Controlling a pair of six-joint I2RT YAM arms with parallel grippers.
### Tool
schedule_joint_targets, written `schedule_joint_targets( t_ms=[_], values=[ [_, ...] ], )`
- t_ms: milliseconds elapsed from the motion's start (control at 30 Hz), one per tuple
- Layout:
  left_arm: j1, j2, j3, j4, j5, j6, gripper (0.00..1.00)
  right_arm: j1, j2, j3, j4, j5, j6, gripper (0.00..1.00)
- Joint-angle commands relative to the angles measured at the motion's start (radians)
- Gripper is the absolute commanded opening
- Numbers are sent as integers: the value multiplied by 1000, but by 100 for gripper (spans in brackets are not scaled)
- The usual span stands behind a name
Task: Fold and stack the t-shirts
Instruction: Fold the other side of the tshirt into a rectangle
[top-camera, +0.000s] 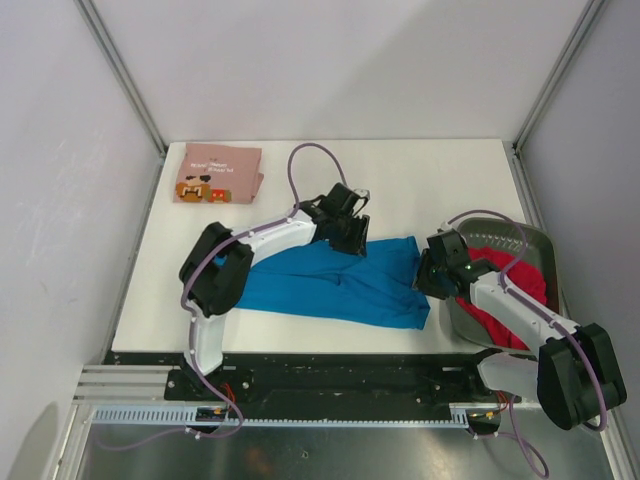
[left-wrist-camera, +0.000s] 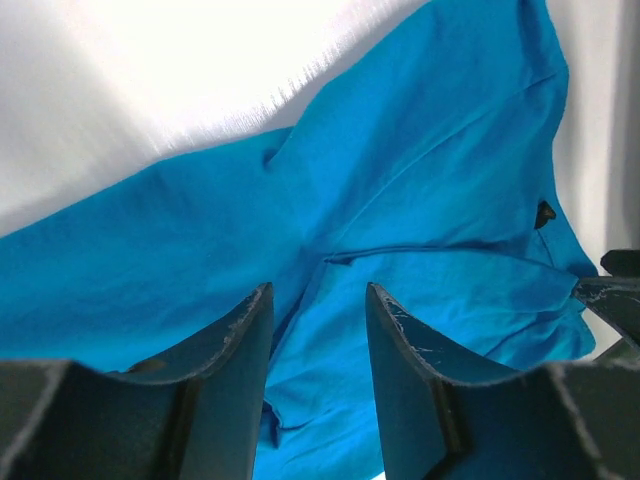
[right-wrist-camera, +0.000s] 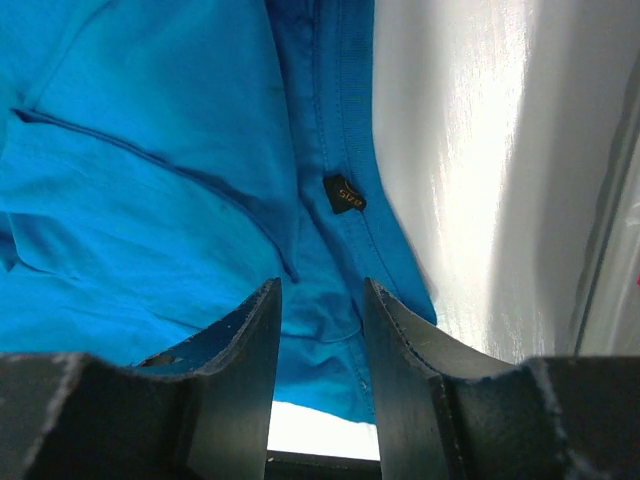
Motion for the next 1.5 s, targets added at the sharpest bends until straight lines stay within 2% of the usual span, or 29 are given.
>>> schedule_joint_targets(
  t_ms=[0,633,967,1067,1267,1467],
  values=[
    [-4,18,53,3,30,26,47,-5,-21,-6,39,-29,16,43],
    [-32,86,68,4,76,16,46,24,33,-26,92,-36,25,41],
    [-39,84,57,3,87,11,39,31,68,-27,118,-37,26,29],
    [-40,78,50,3,86,9,34,34,72,-27,121,-37,29,22],
    [-40,37,31,4,68,8,14,44,62,-26,121,-53,31,2],
    [-40,-26,-12,3,30,5,3,63,4,-24,101,-86,41,0]
  ],
)
